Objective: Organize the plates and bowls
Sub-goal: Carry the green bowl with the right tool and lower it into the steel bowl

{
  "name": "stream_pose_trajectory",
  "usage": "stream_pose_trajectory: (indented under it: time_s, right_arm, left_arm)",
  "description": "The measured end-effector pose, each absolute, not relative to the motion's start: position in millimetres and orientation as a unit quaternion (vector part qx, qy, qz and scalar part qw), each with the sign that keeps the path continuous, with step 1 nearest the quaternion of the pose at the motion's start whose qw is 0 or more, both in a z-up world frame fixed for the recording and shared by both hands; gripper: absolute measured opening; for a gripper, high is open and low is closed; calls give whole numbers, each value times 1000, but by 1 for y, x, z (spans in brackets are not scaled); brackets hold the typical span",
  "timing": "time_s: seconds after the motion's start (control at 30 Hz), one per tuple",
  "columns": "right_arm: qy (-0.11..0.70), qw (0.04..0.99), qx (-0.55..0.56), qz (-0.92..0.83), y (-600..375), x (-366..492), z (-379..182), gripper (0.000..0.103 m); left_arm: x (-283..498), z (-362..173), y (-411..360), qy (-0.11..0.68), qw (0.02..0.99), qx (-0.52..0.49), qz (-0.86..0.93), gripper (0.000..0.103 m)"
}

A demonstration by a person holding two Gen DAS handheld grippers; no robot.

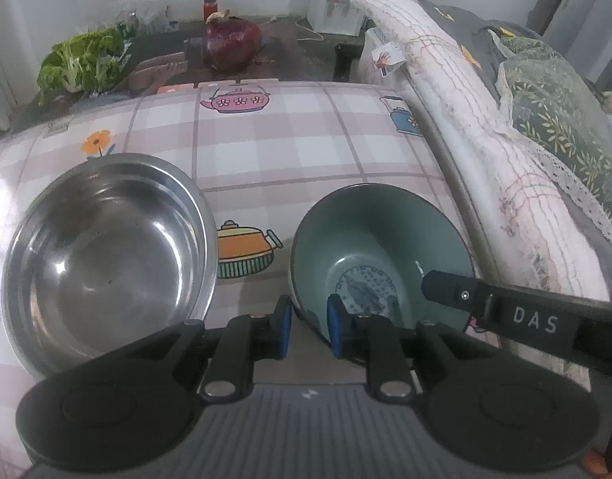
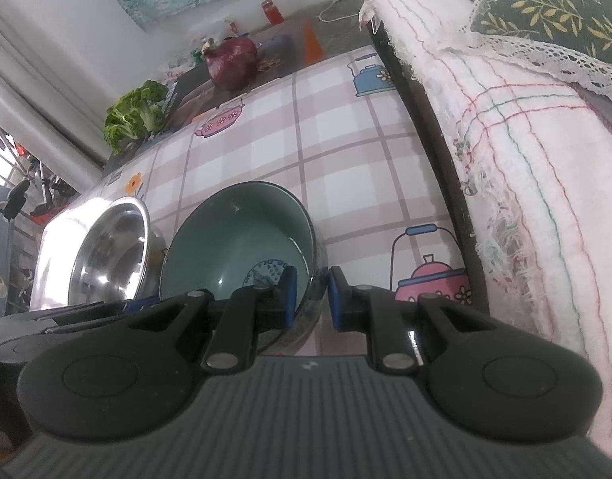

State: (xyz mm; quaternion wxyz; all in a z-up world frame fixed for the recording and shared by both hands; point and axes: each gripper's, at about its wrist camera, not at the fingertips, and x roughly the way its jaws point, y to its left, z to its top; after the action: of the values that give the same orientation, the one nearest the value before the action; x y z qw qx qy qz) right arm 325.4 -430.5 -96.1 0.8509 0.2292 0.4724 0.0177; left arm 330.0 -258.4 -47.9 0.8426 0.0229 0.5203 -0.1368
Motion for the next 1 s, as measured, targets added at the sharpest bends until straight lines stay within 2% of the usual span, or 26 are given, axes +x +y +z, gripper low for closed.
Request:
stream_pose_trajectory:
  time_s: [1.0]
  right_arm:
    - [459, 861, 221, 13, -423, 317, -69, 16]
  left_arm:
    - [318, -21, -245, 507, 850, 9, -142, 21]
